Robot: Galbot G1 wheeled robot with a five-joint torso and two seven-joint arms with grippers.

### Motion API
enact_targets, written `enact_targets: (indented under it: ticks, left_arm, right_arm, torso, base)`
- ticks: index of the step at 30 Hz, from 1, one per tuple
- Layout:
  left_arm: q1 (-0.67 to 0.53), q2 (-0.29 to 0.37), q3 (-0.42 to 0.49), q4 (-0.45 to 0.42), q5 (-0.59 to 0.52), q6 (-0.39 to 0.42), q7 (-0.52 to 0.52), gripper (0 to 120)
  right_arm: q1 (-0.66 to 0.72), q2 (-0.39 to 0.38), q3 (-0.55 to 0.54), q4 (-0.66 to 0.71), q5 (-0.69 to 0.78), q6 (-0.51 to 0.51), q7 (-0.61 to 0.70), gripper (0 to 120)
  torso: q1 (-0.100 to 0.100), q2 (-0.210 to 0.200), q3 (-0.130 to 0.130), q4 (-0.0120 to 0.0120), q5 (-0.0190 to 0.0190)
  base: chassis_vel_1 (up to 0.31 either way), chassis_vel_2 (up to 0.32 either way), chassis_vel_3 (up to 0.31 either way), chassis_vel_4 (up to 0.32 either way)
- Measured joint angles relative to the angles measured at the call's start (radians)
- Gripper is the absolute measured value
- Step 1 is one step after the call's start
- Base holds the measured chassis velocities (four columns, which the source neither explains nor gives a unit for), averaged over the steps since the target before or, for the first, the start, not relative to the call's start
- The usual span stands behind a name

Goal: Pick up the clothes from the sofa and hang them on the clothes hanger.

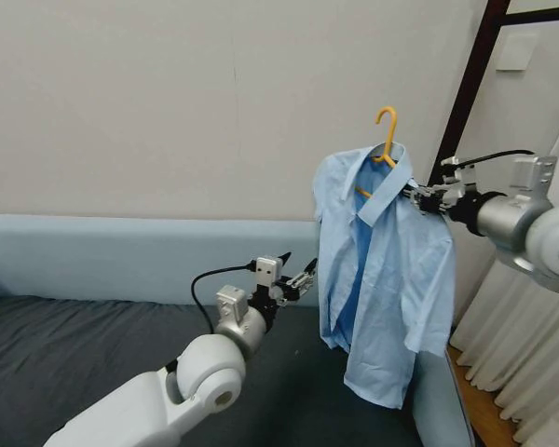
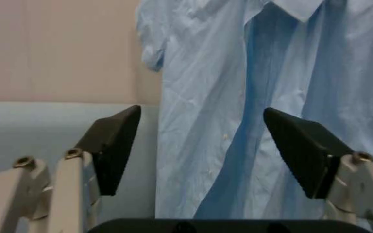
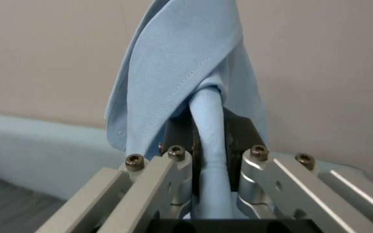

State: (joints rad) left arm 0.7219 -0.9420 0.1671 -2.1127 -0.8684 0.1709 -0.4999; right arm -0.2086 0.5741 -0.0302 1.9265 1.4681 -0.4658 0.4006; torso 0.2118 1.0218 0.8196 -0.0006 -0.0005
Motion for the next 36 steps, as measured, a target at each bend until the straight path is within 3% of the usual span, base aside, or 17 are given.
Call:
enact_targets:
  ticks: [5,8,16,19,29,36]
  left_arm:
    - [0.127,-0.018,-0.111,-0.023,0.042,-0.004,0.016,98]
    - [0.187,-0.026,-0.148,-0.033,0.073,-0.007,0.022,100]
    - [0.258,-0.040,-0.174,-0.054,0.143,-0.011,0.029,100]
    - [0.311,-0.045,-0.211,-0.068,0.164,-0.020,0.030,100]
    - [0.377,-0.054,-0.227,-0.085,0.189,-0.037,0.037,100]
    - [0.405,-0.055,-0.235,-0.092,0.198,-0.045,0.039,100]
  right_arm:
    - [0.048,0.060,0.040,-0.065,-0.028,-0.032,0.081,8]
    - [0.088,0.066,0.057,-0.108,-0.041,-0.104,0.172,8]
    - [0.131,0.063,0.071,-0.116,-0.019,-0.176,0.333,8]
    - [0.176,0.047,0.066,-0.099,-0.042,-0.236,0.458,8]
    - [0.276,-0.008,0.004,-0.114,-0.104,-0.269,0.520,8]
    - [0.310,-0.008,-0.056,-0.223,-0.250,-0.270,0.442,8]
  torso:
    - [0.000,0.000,0.000,-0.0006,-0.0006]
    - [0.000,0.000,0.000,-0.0009,-0.0001]
    - [0.000,0.000,0.000,-0.0007,0.0000]
    - [0.000,0.000,0.000,-0.0006,0.0000]
    - [0.000,0.000,0.000,-0.0007,-0.0002]
    - [0.000,0.000,0.000,-0.0009,0.0002]
  base:
    - [0.000,0.000,0.000,0.000]
    - [0.000,0.000,0.000,0.000]
    - [0.000,0.000,0.000,0.000]
    - [0.000,0.000,0.000,0.000]
    - [0.000,0.000,0.000,0.000]
    - [0.000,0.000,0.000,0.000]
